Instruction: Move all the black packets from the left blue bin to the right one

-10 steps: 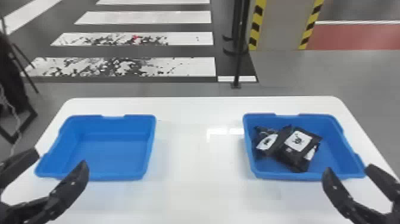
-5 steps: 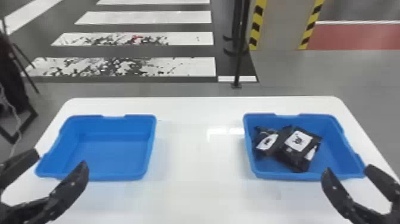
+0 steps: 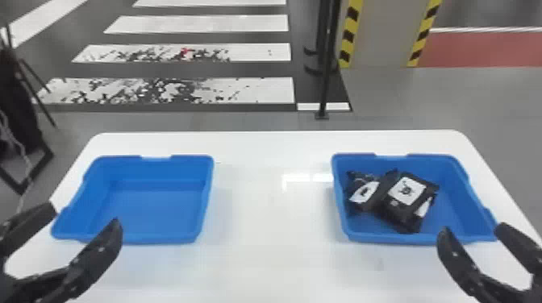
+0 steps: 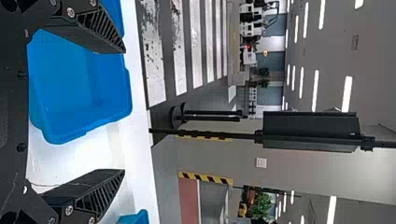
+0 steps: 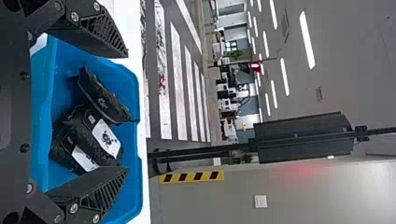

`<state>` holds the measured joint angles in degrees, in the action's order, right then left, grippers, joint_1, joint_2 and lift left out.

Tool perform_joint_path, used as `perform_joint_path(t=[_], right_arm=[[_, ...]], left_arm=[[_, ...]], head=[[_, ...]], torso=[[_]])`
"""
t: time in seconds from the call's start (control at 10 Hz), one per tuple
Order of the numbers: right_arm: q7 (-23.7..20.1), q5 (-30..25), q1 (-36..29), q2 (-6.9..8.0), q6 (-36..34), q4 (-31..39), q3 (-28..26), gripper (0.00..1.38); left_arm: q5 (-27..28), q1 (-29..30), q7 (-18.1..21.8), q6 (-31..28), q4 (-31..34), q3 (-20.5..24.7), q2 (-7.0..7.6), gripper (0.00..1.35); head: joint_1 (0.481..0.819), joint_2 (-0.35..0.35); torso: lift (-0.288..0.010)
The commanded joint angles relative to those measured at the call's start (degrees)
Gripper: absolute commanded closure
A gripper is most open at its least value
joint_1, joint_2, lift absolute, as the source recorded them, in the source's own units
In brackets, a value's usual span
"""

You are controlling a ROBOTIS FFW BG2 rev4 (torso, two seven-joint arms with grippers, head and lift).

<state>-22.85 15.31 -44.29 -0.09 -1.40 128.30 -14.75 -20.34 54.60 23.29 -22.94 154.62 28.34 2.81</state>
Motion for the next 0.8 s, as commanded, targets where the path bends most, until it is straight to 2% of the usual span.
perform_joint_path(t=[0.0, 0.7], right_arm=[[0.00, 0.11, 0.00, 0.14, 0.00, 0.01, 0.01, 0.18], [-0.09, 0.34, -0.14, 0.14, 0.00, 0.15, 0.01, 0.18]], left_arm=[[0.00, -0.04, 0.00, 0.02, 0.00, 0.00, 0.00, 0.15], [-0.45, -0.18, -0.08, -0.12, -0.28, -0.12, 0.00, 0.15]], head=[[0.695, 0.037], [0.695, 0.039]], torso=[[-0.139], [-0.139]])
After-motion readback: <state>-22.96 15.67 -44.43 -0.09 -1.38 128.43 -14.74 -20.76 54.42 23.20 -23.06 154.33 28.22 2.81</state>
